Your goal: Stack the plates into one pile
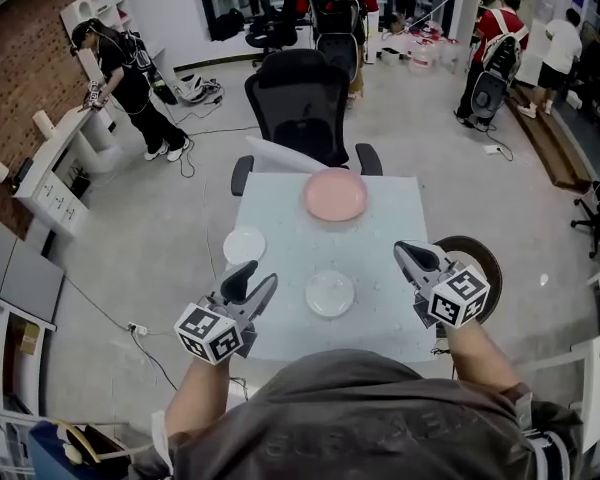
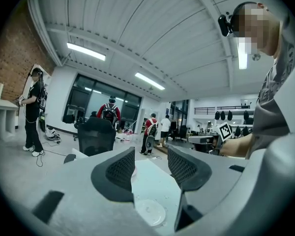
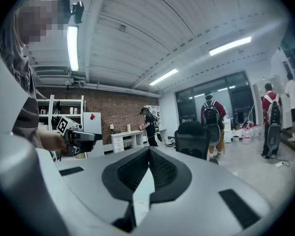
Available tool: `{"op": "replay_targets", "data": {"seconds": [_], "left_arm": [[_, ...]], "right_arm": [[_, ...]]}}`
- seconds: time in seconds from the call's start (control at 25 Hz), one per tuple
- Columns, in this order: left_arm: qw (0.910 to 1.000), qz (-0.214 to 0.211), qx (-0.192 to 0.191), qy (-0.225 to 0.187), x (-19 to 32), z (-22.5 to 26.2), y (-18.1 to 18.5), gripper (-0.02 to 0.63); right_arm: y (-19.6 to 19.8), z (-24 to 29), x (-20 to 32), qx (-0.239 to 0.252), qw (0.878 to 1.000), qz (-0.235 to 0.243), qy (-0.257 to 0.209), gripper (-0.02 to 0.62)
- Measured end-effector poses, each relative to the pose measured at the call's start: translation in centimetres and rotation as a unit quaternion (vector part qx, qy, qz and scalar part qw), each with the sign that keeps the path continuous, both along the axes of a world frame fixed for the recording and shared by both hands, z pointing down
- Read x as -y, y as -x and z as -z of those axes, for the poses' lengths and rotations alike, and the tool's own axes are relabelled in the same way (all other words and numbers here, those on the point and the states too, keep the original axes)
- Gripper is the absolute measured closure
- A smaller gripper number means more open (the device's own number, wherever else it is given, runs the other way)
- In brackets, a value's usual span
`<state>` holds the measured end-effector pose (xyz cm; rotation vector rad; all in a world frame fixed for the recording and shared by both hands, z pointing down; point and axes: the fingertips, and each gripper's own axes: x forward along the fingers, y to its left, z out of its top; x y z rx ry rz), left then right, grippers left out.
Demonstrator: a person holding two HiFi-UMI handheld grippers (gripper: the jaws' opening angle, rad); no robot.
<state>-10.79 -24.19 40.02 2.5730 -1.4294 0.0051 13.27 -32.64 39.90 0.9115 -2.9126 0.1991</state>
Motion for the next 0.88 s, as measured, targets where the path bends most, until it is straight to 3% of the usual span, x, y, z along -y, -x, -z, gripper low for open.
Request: {"op": "replay_targets", "data": {"seconds": [0.24,0.44,0.64,0.76,0.88], "left_arm": [[0.9999,-0.009,-0.007,0.012,2.2,-0.7,5.5,0.416],[0.9989,-0.006,-0.006,0.045,4.4,-3.4,10.9,0.416],[0.992,0.007,-0.019,0.125,7.4,-10.0,17.7,0.416],[0.9828,0.008,-0.007,0.184,9.3,-15.5,21.2,0.416],[0.9714,0.018,-0.028,0.235,11.3,-20.1,24.1,0.416]], "right_arm": [[2.7,0.4,0.9,-0.006,0.999,-0.033,-0.003,0.601],[5.5,0.4,1.8,-0.022,0.998,-0.055,-0.007,0.601],[9.3,-0.4,2.5,-0.034,0.997,-0.068,-0.004,0.601],[11.6,-1.6,2.8,-0.045,0.996,-0.077,0.001,0.601],[13.7,-3.0,2.7,-0.058,0.995,-0.085,0.012,0.601]]}}
